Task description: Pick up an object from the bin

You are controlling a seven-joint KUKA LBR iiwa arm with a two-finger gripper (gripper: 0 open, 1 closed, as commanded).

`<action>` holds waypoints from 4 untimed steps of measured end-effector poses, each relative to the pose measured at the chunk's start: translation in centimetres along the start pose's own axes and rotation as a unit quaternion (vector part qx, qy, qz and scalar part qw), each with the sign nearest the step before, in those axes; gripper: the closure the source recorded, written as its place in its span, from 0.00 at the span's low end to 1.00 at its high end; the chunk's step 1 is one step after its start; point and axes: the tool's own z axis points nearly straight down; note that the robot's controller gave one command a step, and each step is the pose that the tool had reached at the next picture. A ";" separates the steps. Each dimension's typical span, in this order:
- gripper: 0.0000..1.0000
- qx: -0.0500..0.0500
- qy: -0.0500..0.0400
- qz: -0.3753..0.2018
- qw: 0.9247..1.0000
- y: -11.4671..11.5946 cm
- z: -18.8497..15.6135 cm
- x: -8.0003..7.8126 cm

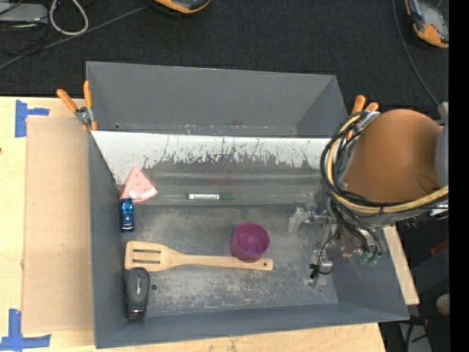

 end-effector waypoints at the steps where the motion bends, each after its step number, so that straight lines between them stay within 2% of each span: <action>1: 0.00 0.000 0.000 0.000 1.000 0.0 0.0 0.0; 2: 0.00 0.000 -0.001 -0.014 1.000 -0.1 -0.3 0.1; 3: 0.00 0.000 -0.001 -0.029 1.000 0.8 0.4 -1.5; 4: 0.00 0.000 0.000 -0.031 1.000 1.0 0.3 -1.8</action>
Offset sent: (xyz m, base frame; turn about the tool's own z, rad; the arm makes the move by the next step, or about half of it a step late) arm -0.0047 -0.0022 0.0092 -0.0864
